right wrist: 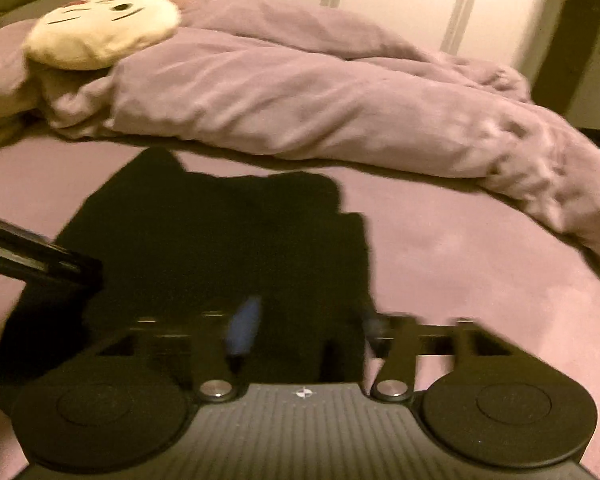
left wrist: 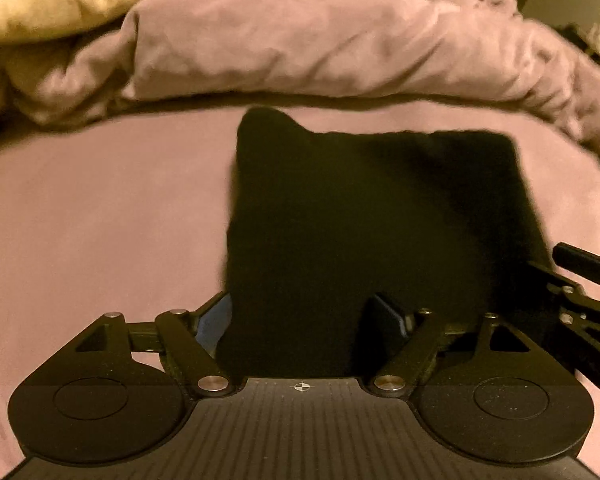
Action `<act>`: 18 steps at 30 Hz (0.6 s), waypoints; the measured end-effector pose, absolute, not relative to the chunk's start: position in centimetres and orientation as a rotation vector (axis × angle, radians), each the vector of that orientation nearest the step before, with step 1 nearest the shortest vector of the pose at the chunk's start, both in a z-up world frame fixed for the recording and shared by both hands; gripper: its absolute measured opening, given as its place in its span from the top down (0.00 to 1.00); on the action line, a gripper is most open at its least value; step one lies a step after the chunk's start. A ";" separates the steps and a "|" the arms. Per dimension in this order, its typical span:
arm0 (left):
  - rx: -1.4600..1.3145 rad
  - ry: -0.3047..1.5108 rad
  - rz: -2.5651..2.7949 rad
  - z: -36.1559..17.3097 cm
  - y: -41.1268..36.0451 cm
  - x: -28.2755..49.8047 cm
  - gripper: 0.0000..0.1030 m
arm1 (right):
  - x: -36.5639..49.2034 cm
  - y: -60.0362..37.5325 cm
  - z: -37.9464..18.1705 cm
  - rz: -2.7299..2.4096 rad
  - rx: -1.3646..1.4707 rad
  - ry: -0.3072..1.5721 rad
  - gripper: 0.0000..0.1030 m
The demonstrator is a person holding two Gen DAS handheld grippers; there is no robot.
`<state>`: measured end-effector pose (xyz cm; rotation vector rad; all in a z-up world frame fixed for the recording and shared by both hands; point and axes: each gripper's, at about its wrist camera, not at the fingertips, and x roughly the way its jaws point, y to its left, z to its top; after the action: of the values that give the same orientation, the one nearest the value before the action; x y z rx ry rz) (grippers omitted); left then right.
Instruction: Fold small clothes
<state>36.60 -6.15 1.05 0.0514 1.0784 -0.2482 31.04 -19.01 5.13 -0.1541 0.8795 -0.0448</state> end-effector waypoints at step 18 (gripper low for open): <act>-0.047 1.139 -0.218 -1.6 -5.5 37.9 0.02 | 33.7 -20.6 0.6 -0.103 -0.182 0.941 0.63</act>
<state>37.91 -5.54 -1.61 -0.0474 1.1390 -0.2177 33.70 -20.61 0.56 -0.1818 0.9406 -0.1028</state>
